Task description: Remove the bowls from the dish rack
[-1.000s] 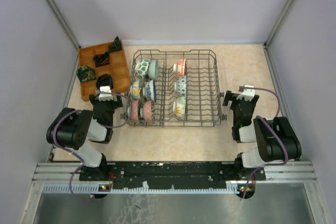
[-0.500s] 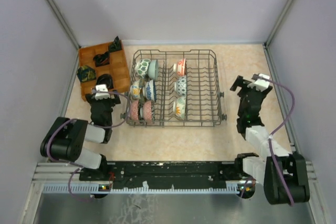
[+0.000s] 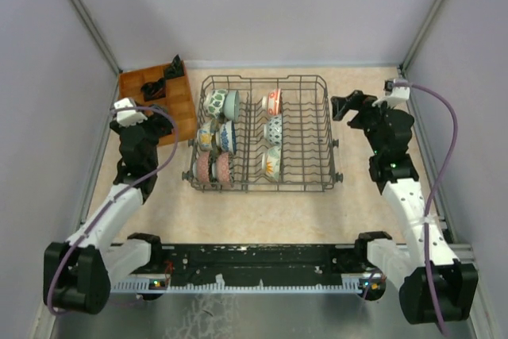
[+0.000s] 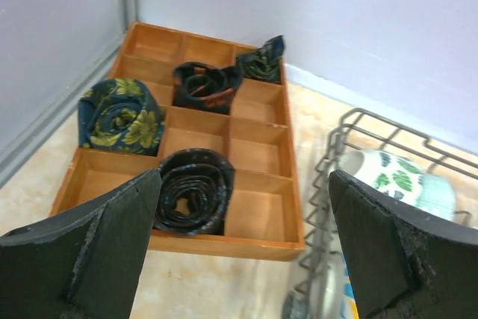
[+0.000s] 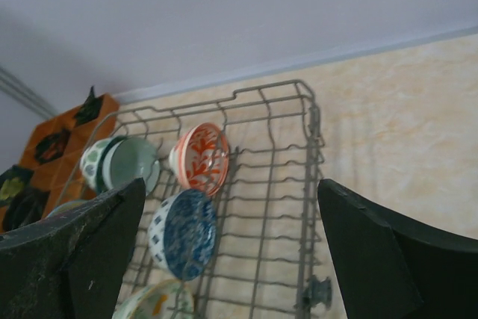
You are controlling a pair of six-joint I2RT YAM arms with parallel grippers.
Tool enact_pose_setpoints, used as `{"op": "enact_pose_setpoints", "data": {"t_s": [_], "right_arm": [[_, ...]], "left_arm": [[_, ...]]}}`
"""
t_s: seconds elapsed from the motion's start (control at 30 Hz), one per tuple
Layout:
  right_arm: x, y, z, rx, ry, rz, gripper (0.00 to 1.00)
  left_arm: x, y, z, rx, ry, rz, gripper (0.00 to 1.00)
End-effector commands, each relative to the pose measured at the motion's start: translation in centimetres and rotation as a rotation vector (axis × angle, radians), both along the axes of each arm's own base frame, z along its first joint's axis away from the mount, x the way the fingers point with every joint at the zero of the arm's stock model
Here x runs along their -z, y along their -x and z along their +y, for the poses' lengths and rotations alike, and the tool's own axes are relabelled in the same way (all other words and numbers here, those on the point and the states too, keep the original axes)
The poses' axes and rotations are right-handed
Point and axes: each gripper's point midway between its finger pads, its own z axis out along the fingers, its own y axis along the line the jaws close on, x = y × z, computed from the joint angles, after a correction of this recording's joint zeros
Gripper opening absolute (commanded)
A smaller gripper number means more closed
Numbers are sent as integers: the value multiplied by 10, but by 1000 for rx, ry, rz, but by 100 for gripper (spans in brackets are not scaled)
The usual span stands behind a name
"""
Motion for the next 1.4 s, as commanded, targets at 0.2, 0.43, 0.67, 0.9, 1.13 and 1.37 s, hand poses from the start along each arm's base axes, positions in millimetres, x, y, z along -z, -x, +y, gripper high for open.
{"op": "enact_pose_setpoints", "data": {"t_s": [0.2, 0.43, 0.67, 0.9, 1.13, 1.37], "right_arm": [[1, 21, 78, -235, 18, 156, 99], [10, -12, 104, -284, 35, 285, 99], [7, -30, 120, -338, 5, 284, 99], [11, -39, 116, -308, 28, 271, 99], [40, -77, 145, -376, -52, 340, 86], [71, -111, 170, -431, -112, 404, 74]], "left_arm": [[-1, 23, -53, 255, 218, 68, 99], [-6, 10, -81, 301, 195, 163, 99], [-36, 4, -108, 351, 149, 170, 99], [-28, 3, -106, 333, 93, 181, 99], [-38, -6, -107, 326, 81, 167, 99], [-38, -9, -106, 309, 75, 192, 99]]}}
